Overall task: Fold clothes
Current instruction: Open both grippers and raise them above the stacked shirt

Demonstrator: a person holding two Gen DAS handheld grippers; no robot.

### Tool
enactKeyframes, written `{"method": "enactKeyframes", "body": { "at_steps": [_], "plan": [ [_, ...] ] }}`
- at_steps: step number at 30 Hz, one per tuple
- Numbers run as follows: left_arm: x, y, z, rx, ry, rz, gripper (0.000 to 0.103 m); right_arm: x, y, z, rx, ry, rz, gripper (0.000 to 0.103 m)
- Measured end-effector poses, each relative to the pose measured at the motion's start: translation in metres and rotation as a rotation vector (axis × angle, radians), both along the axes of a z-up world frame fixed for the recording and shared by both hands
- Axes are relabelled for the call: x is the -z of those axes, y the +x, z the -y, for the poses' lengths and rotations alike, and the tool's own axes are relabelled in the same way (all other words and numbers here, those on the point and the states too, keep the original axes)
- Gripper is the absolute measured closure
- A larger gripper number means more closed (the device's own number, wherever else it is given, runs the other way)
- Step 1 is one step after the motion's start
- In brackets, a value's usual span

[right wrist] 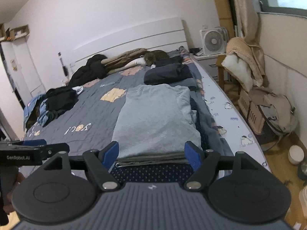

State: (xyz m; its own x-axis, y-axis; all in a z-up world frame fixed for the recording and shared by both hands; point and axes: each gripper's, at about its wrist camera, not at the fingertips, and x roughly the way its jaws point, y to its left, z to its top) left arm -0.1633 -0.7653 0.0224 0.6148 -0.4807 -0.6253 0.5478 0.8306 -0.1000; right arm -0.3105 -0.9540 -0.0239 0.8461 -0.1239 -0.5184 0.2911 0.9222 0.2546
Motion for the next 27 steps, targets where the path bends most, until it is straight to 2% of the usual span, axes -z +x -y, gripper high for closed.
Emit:
{"method": "enactKeyframes", "body": {
  "at_steps": [8,19,27],
  "plan": [
    [-0.008,0.014,0.011,-0.049,0.085,-0.041,0.0,-0.008,0.027,0.009,-0.038,0.015,-0.048,0.028],
    [-0.006,0.013,0.019,-0.03,0.072,-0.114,0.0,-0.023,0.032,0.017,-0.03,-0.005,-0.09,0.028],
    [-0.005,0.006,0.025,-0.016,0.094,-0.088,0.0,-0.017,0.033,0.015,-0.029,-0.017,-0.117,0.028]
  ]
}}
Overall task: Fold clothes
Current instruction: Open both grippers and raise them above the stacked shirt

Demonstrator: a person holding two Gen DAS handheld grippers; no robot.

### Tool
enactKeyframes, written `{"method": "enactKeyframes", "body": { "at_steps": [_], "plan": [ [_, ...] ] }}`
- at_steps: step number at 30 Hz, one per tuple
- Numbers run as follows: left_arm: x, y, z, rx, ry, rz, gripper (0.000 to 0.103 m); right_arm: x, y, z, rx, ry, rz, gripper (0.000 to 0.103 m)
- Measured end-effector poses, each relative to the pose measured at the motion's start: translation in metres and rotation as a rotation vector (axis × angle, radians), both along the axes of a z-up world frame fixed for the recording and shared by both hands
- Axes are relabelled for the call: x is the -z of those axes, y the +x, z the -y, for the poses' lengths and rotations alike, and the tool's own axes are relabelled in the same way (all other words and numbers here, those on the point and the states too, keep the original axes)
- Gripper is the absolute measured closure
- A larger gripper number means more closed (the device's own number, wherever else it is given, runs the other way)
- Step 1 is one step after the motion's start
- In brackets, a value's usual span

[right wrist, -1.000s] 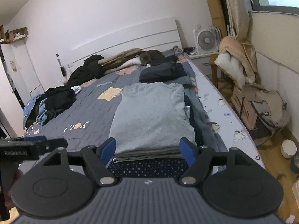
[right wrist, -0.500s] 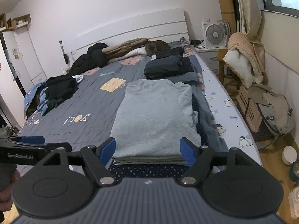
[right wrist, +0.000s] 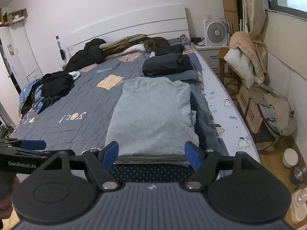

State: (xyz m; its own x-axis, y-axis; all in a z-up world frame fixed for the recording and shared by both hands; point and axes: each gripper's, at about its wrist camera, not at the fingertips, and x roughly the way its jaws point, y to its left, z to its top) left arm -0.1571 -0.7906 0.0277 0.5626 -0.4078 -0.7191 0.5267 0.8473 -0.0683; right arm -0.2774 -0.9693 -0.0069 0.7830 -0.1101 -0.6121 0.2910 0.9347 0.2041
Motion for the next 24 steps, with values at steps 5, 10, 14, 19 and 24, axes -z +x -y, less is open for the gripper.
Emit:
{"method": "enactKeyframes", "body": {
  "at_steps": [5,10,14,19,24],
  "plan": [
    [-0.0031,-0.0018,0.0029,-0.006,0.006,0.023,0.0,0.0015,0.0006,0.0033,0.008,0.002,-0.003,0.028],
    [-0.0015,-0.002,0.0059,-0.007,0.007,0.02,0.0,0.0021,0.0007,0.0063,0.015,0.002,-0.008,0.028],
    [-0.0003,-0.0022,0.0084,-0.008,0.008,0.017,0.0,0.0037,0.0018,0.0074,0.011,-0.001,-0.019,0.028],
    [0.0005,-0.0036,0.0083,-0.002,-0.002,0.018,0.0,0.0064,0.0036,0.0076,0.004,-0.003,-0.032,0.028],
    [0.0011,-0.0054,0.0075,0.007,-0.015,0.019,0.0,0.0079,0.0046,0.0053,0.002,-0.017,-0.036,0.028]
  ]
}}
